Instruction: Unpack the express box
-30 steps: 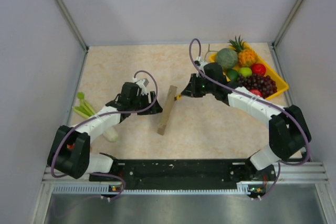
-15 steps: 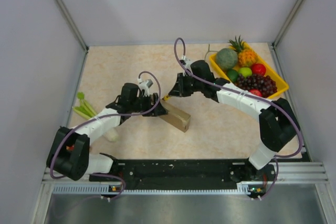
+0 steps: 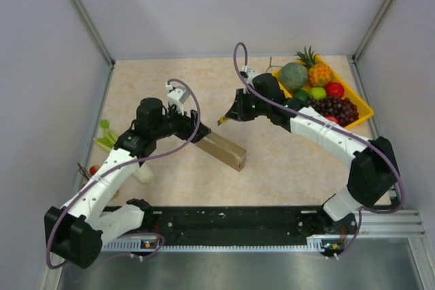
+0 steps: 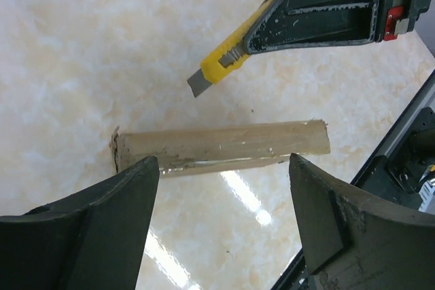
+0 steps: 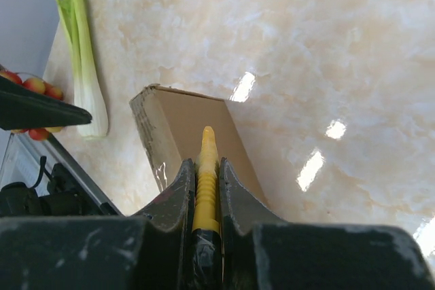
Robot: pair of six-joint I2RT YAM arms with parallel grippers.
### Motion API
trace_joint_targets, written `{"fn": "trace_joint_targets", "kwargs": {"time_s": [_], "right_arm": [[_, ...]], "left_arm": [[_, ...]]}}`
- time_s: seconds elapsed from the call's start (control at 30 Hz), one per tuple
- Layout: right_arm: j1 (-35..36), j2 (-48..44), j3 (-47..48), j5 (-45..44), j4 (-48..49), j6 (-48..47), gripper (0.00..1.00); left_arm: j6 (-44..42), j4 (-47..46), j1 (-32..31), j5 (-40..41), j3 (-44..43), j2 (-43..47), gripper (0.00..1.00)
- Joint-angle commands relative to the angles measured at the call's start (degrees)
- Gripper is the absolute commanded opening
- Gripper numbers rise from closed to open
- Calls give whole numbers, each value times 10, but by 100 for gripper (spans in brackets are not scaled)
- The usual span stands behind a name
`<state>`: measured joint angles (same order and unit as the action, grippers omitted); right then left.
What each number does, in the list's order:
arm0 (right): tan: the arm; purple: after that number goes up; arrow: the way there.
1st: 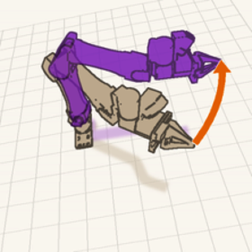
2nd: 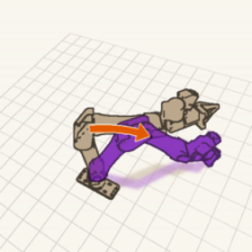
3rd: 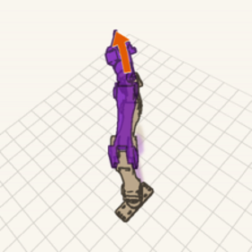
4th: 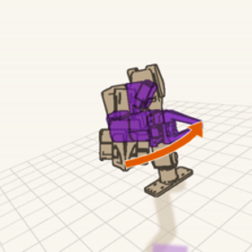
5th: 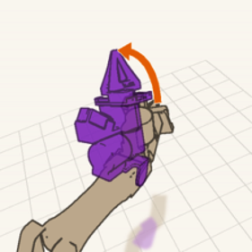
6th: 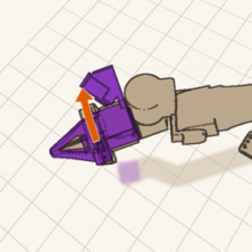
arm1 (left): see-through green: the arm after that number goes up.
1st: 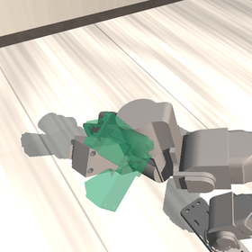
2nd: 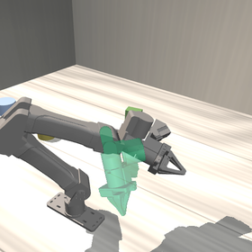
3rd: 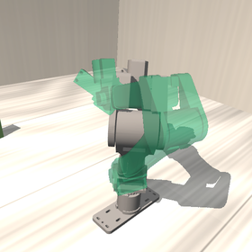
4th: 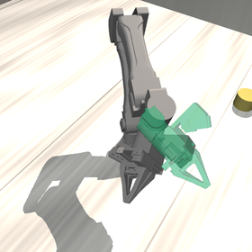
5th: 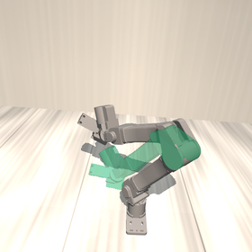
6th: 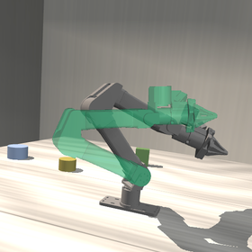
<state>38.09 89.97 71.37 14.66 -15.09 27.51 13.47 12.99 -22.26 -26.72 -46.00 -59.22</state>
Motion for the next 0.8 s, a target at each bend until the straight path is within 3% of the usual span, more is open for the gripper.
{"fn": "trace_joint_targets", "kwargs": {"time_s": [0.0, 0.2, 0.37, 0.57, 0.77], "right_arm": [[4, -93, 23, -61, -28, -29, 0], [5, -221, -68, 72, -43, -120, 0], [15, -293, -164, 145, -59, -134, 0], [76, -270, -227, 83, -33, -114, 0], [82, -241, -263, -24, 39, -58, 0]], "left_arm": [[-78, -3, -1, -27, -63, -18, 81], [-98, -8, -21, -38, -145, -124, 75], [-103, 2, -37, -110, -195, -225, 72], [-145, 24, -66, -152, -212, -275, 79], [-158, 55, -67, -185, -226, -324, 78]]}}
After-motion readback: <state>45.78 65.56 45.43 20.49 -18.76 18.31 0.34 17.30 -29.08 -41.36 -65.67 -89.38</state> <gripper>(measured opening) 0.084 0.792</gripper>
